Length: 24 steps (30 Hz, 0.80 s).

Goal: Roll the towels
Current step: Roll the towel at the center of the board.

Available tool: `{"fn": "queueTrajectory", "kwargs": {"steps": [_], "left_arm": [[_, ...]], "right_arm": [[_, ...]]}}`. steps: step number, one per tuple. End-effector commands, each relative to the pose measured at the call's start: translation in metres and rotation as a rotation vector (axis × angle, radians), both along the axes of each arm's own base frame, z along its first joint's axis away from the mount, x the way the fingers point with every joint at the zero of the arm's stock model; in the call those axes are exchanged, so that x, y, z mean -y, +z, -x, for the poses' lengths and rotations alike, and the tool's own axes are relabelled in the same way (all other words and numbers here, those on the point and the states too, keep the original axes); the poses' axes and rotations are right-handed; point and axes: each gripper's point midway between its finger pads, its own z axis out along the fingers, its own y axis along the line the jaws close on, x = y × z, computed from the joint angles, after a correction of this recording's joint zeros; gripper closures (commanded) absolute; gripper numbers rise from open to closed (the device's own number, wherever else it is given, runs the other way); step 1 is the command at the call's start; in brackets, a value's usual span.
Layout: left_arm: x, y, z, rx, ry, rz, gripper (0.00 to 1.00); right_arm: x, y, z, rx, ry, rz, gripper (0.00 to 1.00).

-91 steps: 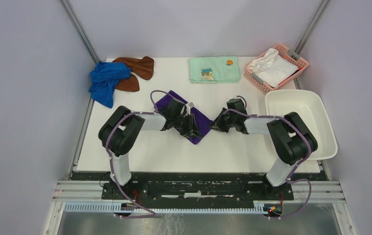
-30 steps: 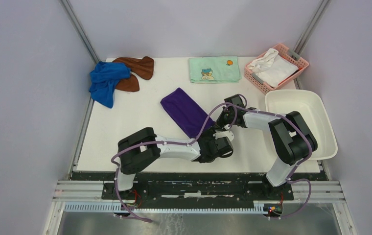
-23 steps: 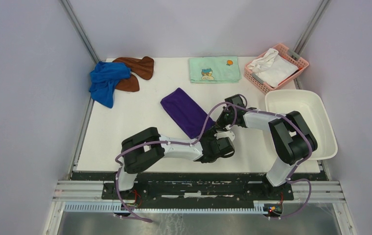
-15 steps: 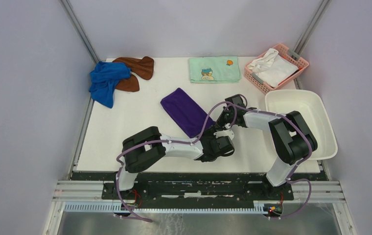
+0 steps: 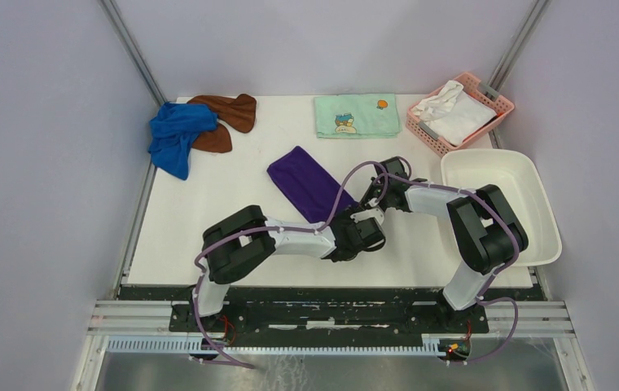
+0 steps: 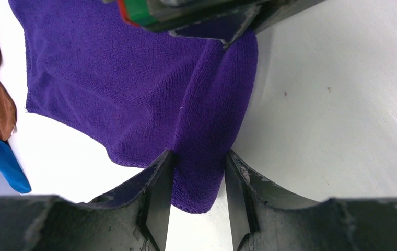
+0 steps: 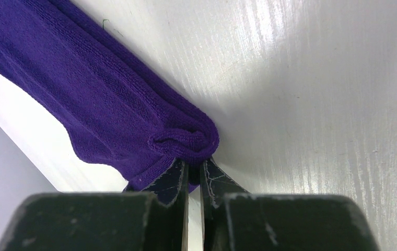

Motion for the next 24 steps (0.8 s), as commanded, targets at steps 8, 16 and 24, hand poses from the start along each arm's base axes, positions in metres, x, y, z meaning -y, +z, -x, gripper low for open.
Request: {"fn": "queueTrajectory", "kwargs": {"steps": [8, 16, 24], "left_arm": [[-0.022, -0.049, 0.022, -0.253, 0.039, 0.009, 0.64], [0.014, -0.033, 0.052, -0.468, -0.022, 0.236, 0.88], [0.038, -0.009, 0.059, -0.761, -0.014, 0.556, 0.91]], "right_arm": [[0.015, -0.007, 0.007, -0.044, 0.019, 0.099, 0.96], [0.015, 0.017, -0.004, 0.017, 0.061, 0.125, 0.9], [0.017, 0.041, -0.011, 0.113, 0.104, 0.137, 0.74]]}}
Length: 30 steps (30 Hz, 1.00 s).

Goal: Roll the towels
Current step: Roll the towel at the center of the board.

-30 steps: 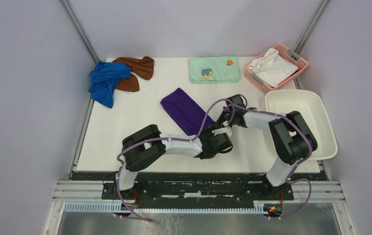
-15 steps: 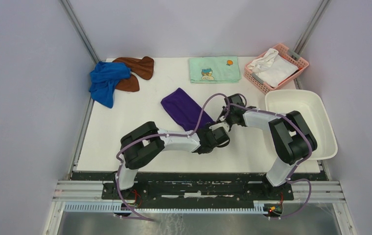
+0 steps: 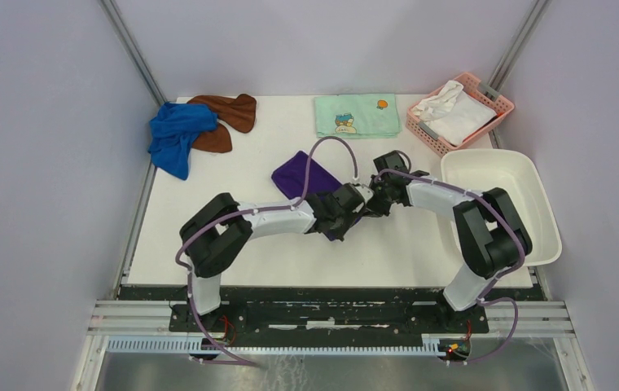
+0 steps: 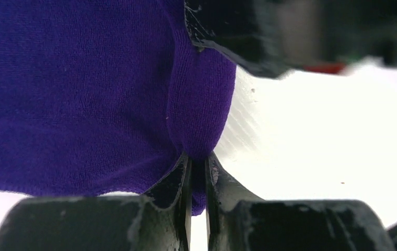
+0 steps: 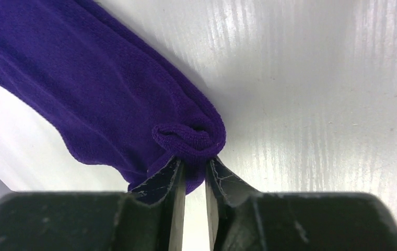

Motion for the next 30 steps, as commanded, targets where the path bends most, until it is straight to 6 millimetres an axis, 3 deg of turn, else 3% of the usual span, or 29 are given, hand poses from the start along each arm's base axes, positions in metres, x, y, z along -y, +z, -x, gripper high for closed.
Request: {"fn": "queueTrajectory", "kwargs": {"steps": [1, 9, 22, 27, 30], "left_arm": [[0.011, -0.003, 0.038, -0.352, 0.005, 0.211, 0.91], [0.008, 0.012, 0.024, -0.579, 0.105, 0.495, 0.91], [0.0, 0.013, 0.006, -0.796, 0.274, 0.724, 0.91], [-0.003, 0.012, 0.004, -0.853, 0.332, 0.788, 0.91], [-0.003, 0.013, 0.003, -0.874, 0.352, 0.82, 0.91]], "right_arm": [[0.0, 0.035, -0.017, 0.134, 0.042, 0.002, 0.71], [-0.005, 0.059, -0.018, 0.258, 0.074, -0.066, 0.45], [0.007, 0.04, -0.012, 0.191, 0.01, -0.031, 0.35], [0.012, 0.051, -0.009, 0.241, -0.002, -0.036, 0.3], [0.014, 0.048, -0.006, 0.249, 0.012, -0.032, 0.29]]}}
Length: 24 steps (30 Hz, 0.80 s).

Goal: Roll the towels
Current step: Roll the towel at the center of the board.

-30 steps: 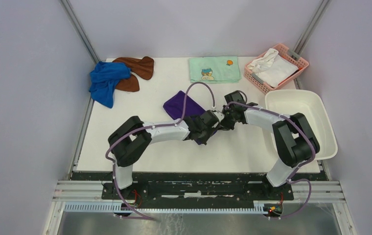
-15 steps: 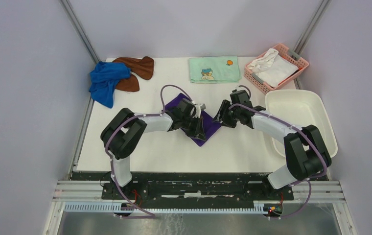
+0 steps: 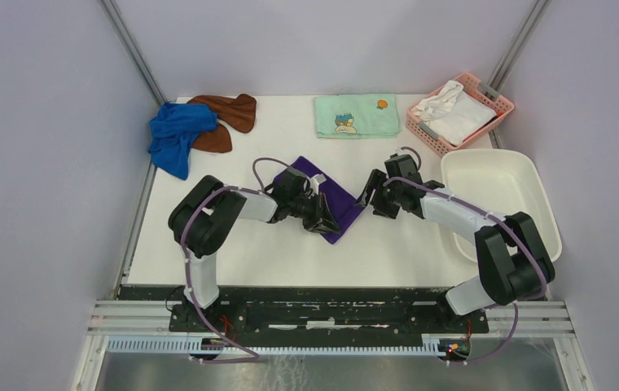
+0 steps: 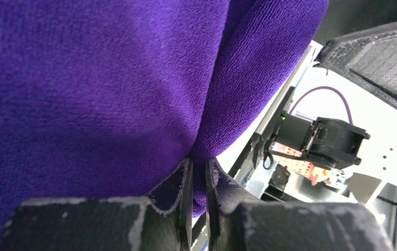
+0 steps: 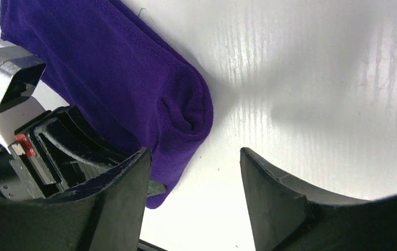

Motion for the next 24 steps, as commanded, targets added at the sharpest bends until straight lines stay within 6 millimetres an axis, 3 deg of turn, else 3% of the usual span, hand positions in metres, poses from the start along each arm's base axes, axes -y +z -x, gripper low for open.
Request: {"fn": "queueTrajectory", "kwargs": {"steps": [1, 8, 18, 24], "left_arm": [[0.005, 0.007, 0.0, -0.09, 0.044, 0.084, 0.91], [0.001, 0.001, -0.005, -0.101, 0.062, 0.057, 0.91], [-0.004, -0.004, -0.011, -0.076, 0.076, -0.003, 0.9], [-0.007, -0.006, -0.014, -0.061, 0.088, -0.034, 0.91]], "right_arm": [[0.003, 0.01, -0.005, 0.069, -0.007, -0.014, 0.29], [-0.008, 0.008, -0.009, 0.061, 0.007, -0.064, 0.3], [-0.001, -0.002, -0.022, -0.03, -0.05, 0.032, 0.3], [0.003, -0.008, -0.019, -0.104, -0.048, 0.13, 0.36]]}}
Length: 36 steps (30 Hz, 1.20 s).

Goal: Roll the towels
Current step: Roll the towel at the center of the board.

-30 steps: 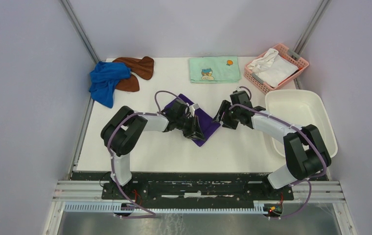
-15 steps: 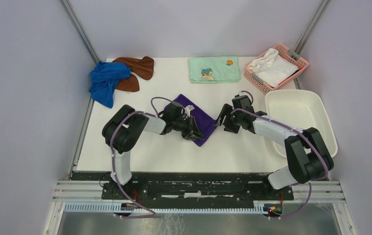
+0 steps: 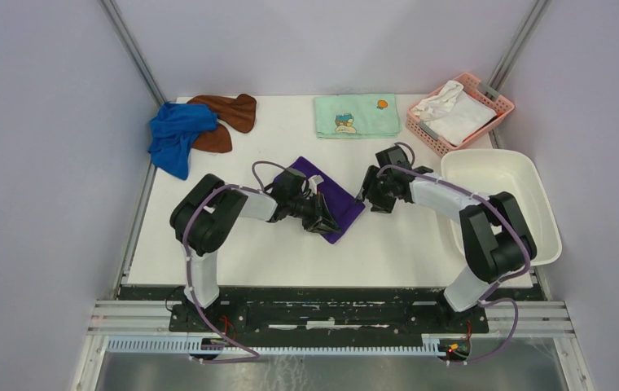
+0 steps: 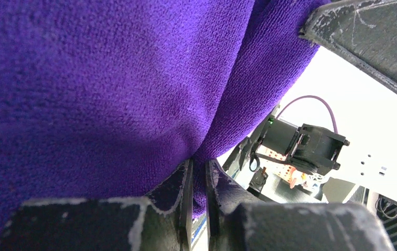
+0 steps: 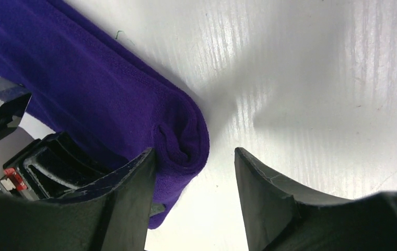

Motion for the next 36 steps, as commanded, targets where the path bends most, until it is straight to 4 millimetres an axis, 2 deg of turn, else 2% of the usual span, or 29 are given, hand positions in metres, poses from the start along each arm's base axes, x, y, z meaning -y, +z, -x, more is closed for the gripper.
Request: {"fn": "queueTrajectory", "kwargs": {"steps": [1, 9, 18, 21, 23, 25, 28, 32, 36], "left_arm": [[-0.004, -0.003, -0.011, 0.038, 0.029, -0.053, 0.91], [-0.006, -0.004, -0.011, 0.042, 0.034, -0.065, 0.91], [-0.008, -0.005, -0.01, 0.034, 0.04, -0.073, 0.9], [-0.01, -0.01, -0.008, 0.029, 0.04, -0.087, 0.9], [-0.011, -0.012, -0.007, 0.025, 0.041, -0.092, 0.9], [-0.011, -0.013, -0.006, 0.016, 0.045, -0.088, 0.9], [-0.011, -0.014, -0.004, 0.001, 0.054, -0.074, 0.9], [-0.013, -0.015, -0.005, -0.011, 0.071, -0.064, 0.91], [-0.014, -0.014, -0.006, -0.015, 0.086, -0.057, 0.91]], "right_arm": [[0.005, 0.005, -0.004, -0.028, -0.018, 0.085, 0.38], [0.013, -0.009, -0.001, -0.103, -0.017, 0.178, 0.5], [0.008, -0.017, -0.006, -0.143, 0.016, 0.218, 0.75], [0.006, -0.018, -0.009, -0.149, 0.027, 0.226, 0.81], [0.006, -0.017, -0.011, -0.149, 0.034, 0.226, 0.81], [0.002, -0.011, -0.014, -0.13, 0.054, 0.215, 0.75], [-0.005, 0.01, -0.02, -0.054, 0.085, 0.169, 0.64], [-0.002, 0.035, -0.019, 0.048, 0.09, 0.113, 0.54], [-0.001, 0.038, -0.012, 0.089, 0.079, -0.05, 0.49]]}}
